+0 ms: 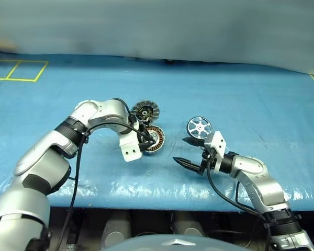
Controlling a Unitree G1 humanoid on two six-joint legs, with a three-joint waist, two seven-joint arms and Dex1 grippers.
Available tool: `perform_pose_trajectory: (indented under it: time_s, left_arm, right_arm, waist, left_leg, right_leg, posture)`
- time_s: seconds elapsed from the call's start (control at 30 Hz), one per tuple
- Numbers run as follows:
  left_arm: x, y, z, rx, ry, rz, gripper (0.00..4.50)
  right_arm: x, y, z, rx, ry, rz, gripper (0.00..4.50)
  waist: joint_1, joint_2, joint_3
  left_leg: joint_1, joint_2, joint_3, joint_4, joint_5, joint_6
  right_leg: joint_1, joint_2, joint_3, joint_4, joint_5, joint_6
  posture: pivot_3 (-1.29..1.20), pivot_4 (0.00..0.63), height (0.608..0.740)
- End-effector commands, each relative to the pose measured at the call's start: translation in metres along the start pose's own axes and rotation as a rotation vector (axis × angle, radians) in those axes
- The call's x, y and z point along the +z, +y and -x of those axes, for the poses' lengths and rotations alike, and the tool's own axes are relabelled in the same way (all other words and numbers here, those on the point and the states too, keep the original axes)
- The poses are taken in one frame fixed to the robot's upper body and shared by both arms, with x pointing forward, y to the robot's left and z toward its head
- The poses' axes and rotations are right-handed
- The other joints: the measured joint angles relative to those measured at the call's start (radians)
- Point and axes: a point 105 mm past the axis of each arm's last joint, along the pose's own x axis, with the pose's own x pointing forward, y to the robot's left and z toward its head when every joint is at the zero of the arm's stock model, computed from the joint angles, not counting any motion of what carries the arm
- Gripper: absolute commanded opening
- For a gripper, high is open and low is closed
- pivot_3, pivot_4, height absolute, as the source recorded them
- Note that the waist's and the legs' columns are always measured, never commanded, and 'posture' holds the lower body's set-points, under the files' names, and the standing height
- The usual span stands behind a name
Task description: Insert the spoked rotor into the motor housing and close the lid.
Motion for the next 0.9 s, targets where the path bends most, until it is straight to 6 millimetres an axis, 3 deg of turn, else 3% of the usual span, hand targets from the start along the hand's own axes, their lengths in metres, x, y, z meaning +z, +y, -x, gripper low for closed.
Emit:
perform_pose_trajectory:
  time_s: [0.03,0.17,0.27,0.4,0.8,0.9]
  left_arm:
    - [0.005,0.013,0.005,0.049,-0.021,-0.053,2.14]
    - [0.01,0.005,0.0,0.015,-0.042,-0.036,2.14]
    - [0.006,0.002,0.0,0.018,-0.03,0.008,3.16]
    - [0.009,0.019,0.007,0.113,-0.031,-0.007,4.46]
    - [0.017,0.022,0.045,0.247,-0.058,0.127,4.46]
    - [0.02,0.002,0.05,0.27,-0.082,0.262,4.46]
  right_arm:
    - [0.013,0.001,0.003,-0.02,-0.049,0.047,4.5]
    - [0.012,0.002,0.002,-0.026,-0.047,0.043,4.5]
    - [0.013,0.001,0.002,-0.029,-0.046,0.043,4.5]
    - [0.015,0.001,0.001,-0.022,-0.048,0.04,4.5]
    - [0.019,-0.016,0.01,-0.132,-0.07,0.037,4.5]
    - [0.017,-0.021,0.018,-0.184,-0.059,0.017,4.5]
  waist:
    - [-0.001,0.0,0.0]
    - [-0.007,0.0,0.0]
    - [-0.007,0.0,0.0]
    - [-0.007,0.0,0.0]
    - [-0.009,0.0,0.0]
    - [-0.011,0.001,0.0]
  left_leg:
    - [0.0,0.0,0.0,0.0,0.0,0.0]
    - [0.0,0.0,0.0,0.0,0.0,0.0]
    - [0.001,0.0,0.0,0.0,0.0,0.0]
    - [0.001,0.0,0.0,0.001,0.0,0.0]
    - [0.001,0.0,0.0,0.001,0.0,0.0]
    - [0.002,0.001,0.0,0.001,0.0,0.0]
  right_leg:
    - [0.0,0.0,0.0,0.0,0.0,0.0]
    - [0.0,0.0,0.0,0.0,0.0,0.0]
    - [0.001,0.0,0.0,0.001,0.0,0.0]
    - [0.002,0.0,0.0,0.001,0.0,0.0]
    - [0.001,0.0,0.0,0.001,0.0,0.0]
    - [0.001,0.0,0.0,0.002,0.0,0.0]
  posture:
    - [0.0,0.15,0.74]
    - [0.0,0.15,0.74]
    - [0.0,0.15,0.74]
    - [0.0,0.15,0.74]
    - [0.0,0.15,0.74]
    - [0.0,0.15,0.74]
